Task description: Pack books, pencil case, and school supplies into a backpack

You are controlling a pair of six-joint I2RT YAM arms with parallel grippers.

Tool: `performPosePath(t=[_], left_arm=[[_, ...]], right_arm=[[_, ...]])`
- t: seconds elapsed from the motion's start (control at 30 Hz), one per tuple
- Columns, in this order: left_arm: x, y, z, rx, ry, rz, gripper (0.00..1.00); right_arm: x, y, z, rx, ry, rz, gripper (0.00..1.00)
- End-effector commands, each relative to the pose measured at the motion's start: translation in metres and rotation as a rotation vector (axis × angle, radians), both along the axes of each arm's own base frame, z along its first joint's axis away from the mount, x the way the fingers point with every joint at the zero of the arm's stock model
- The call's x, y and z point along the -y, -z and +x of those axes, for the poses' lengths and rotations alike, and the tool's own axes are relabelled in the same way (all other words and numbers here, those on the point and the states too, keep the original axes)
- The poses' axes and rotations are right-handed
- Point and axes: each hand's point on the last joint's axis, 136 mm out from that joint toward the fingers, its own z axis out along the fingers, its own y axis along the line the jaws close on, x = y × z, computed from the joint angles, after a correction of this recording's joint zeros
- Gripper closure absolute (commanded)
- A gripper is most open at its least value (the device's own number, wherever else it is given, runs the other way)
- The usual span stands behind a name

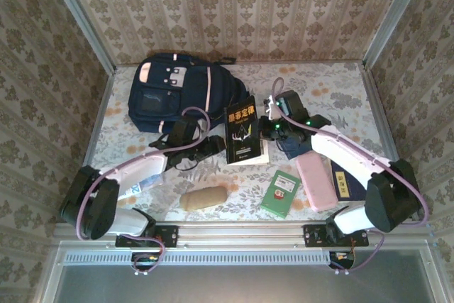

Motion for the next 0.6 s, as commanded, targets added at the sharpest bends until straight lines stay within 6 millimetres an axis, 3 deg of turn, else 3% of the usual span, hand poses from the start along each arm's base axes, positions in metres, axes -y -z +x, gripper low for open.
performPosePath(t=[0.0,0.33,0.57], left_arm=[[0.003,-0.030,0.001,0.038,0.030,-0.130,0.34],[0.015,-0.077,0.000,0.110,0.107,-0.385,0.31],[0.023,-0.111,-0.007,0.181,0.169,-0.521,0.44]], right_arm=[[-0.011,-0.039,-0.011,0.085,-0.083,0.127,1.00],[-0.035,-0.084,-0.034,0.107,-0.210,0.435,1.00],[-0.038,-0.084,-0.036,0.093,-0.226,0.478,1.00]])
